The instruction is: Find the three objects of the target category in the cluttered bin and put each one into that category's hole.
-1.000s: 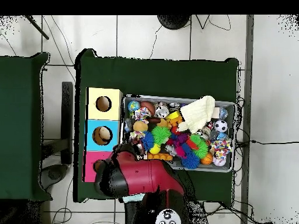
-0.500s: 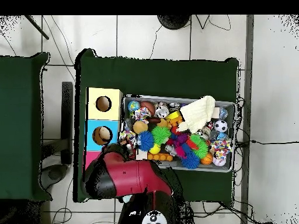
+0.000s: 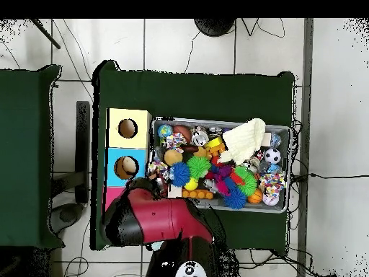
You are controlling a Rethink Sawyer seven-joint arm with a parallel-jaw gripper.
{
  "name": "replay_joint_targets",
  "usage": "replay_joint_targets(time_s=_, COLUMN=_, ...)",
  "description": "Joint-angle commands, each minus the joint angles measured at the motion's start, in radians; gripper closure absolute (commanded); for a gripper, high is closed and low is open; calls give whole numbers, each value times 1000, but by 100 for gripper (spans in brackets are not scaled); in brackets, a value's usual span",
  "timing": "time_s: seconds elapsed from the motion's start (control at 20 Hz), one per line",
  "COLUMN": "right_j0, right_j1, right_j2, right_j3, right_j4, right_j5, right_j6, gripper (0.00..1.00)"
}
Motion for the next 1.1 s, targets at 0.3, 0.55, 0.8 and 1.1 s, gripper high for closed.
replay_joint_targets(time_s=0.3, right_j0=-30, right_j1=-4, right_j2=39, right_j3=-38, right_j4=-18, right_j5=137, right_j6=58, gripper=100)
replay_joint_targets(time_s=0.55, right_j0=-61, right_j1=5, right_j2=74, right_j3=-87, right_j4=-11, right_j5=190, right_j6=14, gripper=100)
replay_joint_targets(time_s=0.8, right_j0=-94, right_j1=5, right_j2=116, right_j3=-112, right_j4=-20, right_j5=221, right_j6=-24, gripper=100)
replay_joint_targets(time_s=1.1, right_j0=-128, right_j1=-9, right_j2=165, right_j3=-134, right_j4=-29, right_j5=285, right_j6=-71, gripper=100)
